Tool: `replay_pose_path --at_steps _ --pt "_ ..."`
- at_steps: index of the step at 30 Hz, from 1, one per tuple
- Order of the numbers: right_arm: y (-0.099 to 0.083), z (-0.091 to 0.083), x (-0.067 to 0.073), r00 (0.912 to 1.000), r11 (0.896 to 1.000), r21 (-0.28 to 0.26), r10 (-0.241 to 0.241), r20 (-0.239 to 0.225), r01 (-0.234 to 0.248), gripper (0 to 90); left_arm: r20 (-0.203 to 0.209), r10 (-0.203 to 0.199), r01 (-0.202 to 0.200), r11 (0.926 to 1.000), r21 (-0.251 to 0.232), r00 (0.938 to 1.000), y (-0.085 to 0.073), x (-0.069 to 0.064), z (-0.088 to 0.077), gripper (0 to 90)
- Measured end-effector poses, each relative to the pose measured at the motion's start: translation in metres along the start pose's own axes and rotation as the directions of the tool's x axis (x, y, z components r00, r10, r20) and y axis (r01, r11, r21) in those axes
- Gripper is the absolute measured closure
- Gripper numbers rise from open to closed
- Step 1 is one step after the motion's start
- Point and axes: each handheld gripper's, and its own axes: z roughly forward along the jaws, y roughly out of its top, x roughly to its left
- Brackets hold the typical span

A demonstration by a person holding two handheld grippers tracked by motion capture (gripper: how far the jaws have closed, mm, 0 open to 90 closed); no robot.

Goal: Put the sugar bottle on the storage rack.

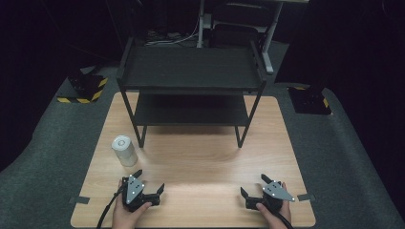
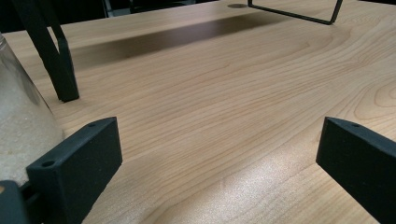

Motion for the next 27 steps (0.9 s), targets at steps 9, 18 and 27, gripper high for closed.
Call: replay_pose_path --at_steps 9,18,27 --pt "-0.002 -0.001 0.0 0.9998 1.0 -0.012 -0.017 -0.011 0.017 0.4 -0.004 -0.001 0.001 1.0 -0.006 1.0 -0.001 -0.001 -0.001 0.5" --pt "-0.002 -0.001 0.0 0.9996 1.0 -0.01 -0.024 -0.016 0.024 0.4 -0.006 -0.005 0.005 0.9999 -0.01 1.0 -0.002 -0.001 -0.002 0.5" --pt "-0.003 -0.001 -0.002 0.9995 1.0 -0.016 -0.022 -0.023 0.022 0.4 -0.026 -0.004 0.002 0.9985 -0.055 0.9997 0.0 -0.003 -0.012 0.5"
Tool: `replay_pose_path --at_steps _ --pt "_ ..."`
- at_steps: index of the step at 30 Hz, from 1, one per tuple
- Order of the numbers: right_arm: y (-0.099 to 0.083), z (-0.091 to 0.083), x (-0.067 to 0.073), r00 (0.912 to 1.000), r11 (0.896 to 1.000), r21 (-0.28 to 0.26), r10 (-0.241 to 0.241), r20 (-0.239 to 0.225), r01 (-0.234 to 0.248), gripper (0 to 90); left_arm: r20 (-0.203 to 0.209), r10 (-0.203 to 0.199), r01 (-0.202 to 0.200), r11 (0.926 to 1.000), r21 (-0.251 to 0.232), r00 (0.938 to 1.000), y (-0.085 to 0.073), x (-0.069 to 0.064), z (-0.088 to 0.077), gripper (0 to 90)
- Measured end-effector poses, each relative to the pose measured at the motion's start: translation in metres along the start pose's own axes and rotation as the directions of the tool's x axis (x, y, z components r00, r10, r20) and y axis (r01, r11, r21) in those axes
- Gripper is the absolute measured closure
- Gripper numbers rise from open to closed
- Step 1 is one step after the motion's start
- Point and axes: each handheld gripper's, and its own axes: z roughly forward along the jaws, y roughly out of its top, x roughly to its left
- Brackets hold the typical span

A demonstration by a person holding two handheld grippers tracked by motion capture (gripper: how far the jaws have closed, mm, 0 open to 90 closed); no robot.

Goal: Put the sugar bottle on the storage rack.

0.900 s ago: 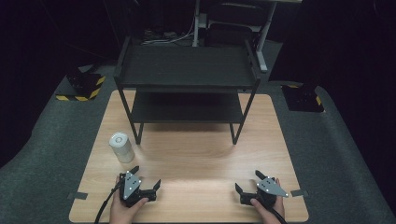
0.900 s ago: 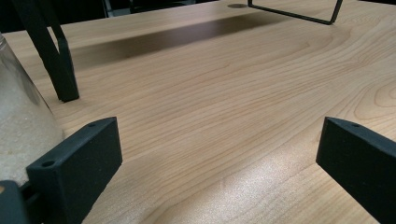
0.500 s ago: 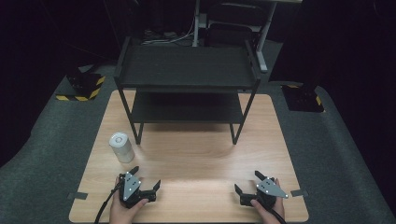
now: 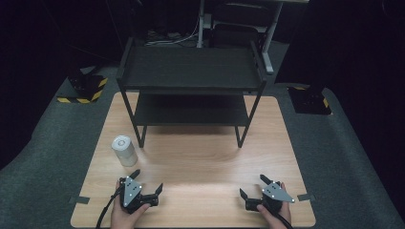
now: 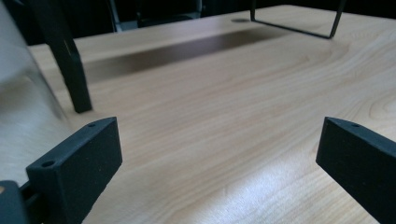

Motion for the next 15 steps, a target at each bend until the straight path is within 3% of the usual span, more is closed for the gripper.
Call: replay_pose_path --at_steps 4,7,11,13,14,15 --pt "0.0 0.0 -0.001 1.0 1.0 -0.001 0.003 -0.006 -0.003 0.4 -0.018 -0.003 0.002 0.9984 -0.057 0.9998 0.005 0.004 -0.016 0.5" --pt "0.0 0.0 -0.002 1.0 1.0 -0.002 0.003 -0.008 -0.003 0.4 -0.035 -0.021 0.018 0.9971 -0.075 0.9992 0.009 0.004 -0.022 0.5" --pt "0.0 0.0 -0.002 0.9999 1.0 -0.001 0.002 -0.01 -0.002 0.4 -0.08 -0.007 -0.001 0.9949 -0.1 0.9968 0.015 0.002 -0.033 0.5" --pt "0.0 0.0 -0.002 1.0 1.0 -0.001 0.002 -0.01 -0.002 0.4 -0.128 -0.009 -0.005 0.9942 -0.107 0.9917 0.015 0.002 -0.037 0.5" --pt "0.0 0.0 -0.002 1.0 1.0 -0.001 0.001 -0.009 -0.001 0.4 -0.128 -0.009 -0.005 0.9942 -0.107 0.9917 0.015 0.002 -0.037 0.5" --pt "0.0 0.0 -0.002 1.0 1.0 -0.002 0.001 -0.009 -0.001 0.4 -0.163 -0.022 0.003 0.9936 -0.113 0.9864 0.012 0.004 -0.037 0.4"
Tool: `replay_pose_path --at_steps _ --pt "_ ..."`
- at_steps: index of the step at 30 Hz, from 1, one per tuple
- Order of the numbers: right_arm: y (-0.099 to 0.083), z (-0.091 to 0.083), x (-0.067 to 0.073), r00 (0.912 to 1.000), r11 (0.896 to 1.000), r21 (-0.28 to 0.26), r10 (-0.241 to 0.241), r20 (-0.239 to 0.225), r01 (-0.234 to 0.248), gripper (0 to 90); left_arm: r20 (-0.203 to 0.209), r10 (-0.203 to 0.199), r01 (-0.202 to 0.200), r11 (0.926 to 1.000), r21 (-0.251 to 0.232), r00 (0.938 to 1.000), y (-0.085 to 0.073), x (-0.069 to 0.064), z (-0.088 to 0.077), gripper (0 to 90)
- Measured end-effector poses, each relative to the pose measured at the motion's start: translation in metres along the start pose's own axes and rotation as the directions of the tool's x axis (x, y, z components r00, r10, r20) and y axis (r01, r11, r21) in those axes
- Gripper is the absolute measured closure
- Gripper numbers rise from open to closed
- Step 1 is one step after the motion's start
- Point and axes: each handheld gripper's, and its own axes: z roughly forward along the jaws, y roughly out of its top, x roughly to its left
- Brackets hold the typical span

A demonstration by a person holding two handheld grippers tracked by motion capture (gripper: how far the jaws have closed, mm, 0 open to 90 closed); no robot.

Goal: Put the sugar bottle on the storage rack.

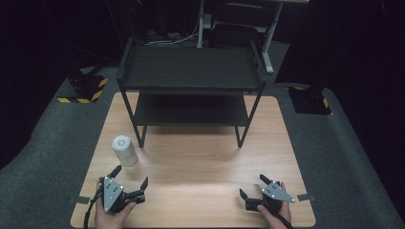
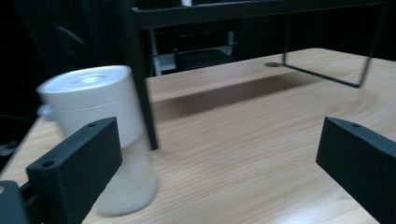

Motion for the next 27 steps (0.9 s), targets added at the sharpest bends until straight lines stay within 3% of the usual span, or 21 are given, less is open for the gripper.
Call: replay_pose_path --at_steps 8,17,21,27 --pt "-0.002 -0.001 -0.001 1.0 1.0 -0.01 0.009 -0.002 -0.009 0.3 -0.078 -0.031 0.032 0.9994 0.012 0.9965 -0.004 0.009 0.01 0.5" --pt "-0.002 -0.001 -0.002 0.9999 1.0 -0.013 0.013 -0.007 -0.013 0.3 -0.145 -0.057 0.069 0.9946 0.077 0.9878 -0.003 0.019 0.044 0.9" --pt "-0.002 -0.001 -0.002 0.9999 1.0 -0.013 0.014 -0.006 -0.014 0.3 -0.14 -0.052 0.064 0.9944 0.084 0.9888 -0.003 0.023 0.056 2.4" --pt "-0.003 -0.001 -0.002 0.9999 1.0 -0.016 0.014 -0.005 -0.014 0.3 -0.148 -0.087 0.098 0.9928 0.069 0.9851 -0.01 0.026 0.07 11.9"
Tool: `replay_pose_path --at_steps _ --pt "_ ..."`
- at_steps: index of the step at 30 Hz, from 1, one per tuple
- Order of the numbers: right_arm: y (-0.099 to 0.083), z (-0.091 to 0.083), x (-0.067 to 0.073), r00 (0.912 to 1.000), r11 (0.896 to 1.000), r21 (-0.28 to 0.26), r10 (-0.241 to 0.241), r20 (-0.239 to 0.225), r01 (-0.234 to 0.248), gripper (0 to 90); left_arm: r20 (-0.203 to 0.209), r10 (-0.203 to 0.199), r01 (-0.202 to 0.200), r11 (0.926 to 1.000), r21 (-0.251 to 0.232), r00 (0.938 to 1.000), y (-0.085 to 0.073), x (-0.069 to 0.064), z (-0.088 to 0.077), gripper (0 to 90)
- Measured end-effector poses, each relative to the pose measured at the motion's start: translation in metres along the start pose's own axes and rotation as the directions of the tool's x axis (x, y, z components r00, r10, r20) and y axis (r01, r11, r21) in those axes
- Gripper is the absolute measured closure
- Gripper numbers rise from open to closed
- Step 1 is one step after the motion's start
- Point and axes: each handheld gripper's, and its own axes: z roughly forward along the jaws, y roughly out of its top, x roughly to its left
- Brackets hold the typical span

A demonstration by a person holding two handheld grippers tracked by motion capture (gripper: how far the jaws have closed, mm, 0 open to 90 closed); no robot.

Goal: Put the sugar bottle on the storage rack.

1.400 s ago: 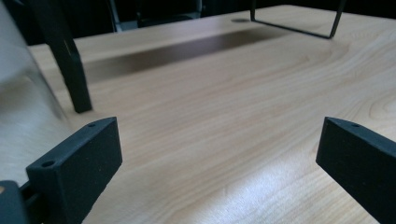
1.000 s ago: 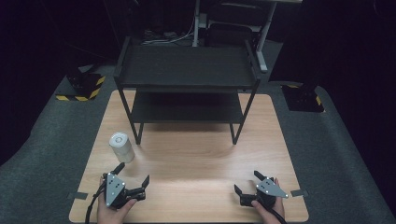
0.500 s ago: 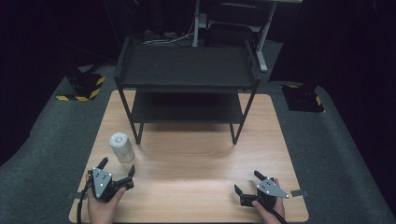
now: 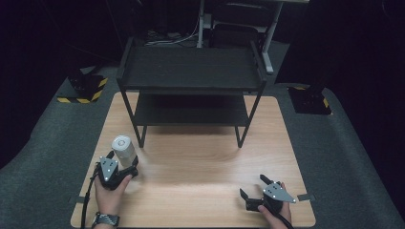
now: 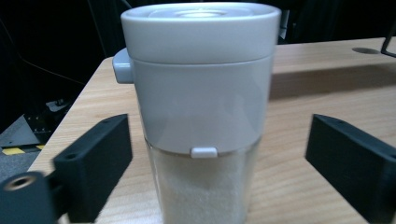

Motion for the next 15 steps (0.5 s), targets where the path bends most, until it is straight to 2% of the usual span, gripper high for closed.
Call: replay_pose_path --at_steps 2,5,13,15 --pt "0.0 0.0 0.0 1.0 1.0 -0.002 -0.001 0.0 0.001 0.3 -0.001 -0.02 0.02 0.9998 -0.01 0.9998 -0.001 0.0 0.003 15.9" --pt "0.0 0.0 0.0 1.0 1.0 -0.002 -0.002 -0.001 0.002 0.3 -0.011 -0.024 0.024 0.9995 -0.02 0.9996 -0.001 -0.001 0.007 20.8" --pt "-0.001 0.0 -0.001 1.0 1.0 -0.004 -0.001 -0.003 0.001 0.3 -0.041 -0.03 0.027 0.9977 -0.062 0.9987 -0.001 -0.005 0.013 27.7" --pt "-0.001 0.0 -0.001 1.0 1.0 -0.004 -0.002 -0.003 0.002 0.3 -0.047 -0.044 0.041 0.9969 -0.067 0.9979 -0.001 -0.006 0.014 28.8"
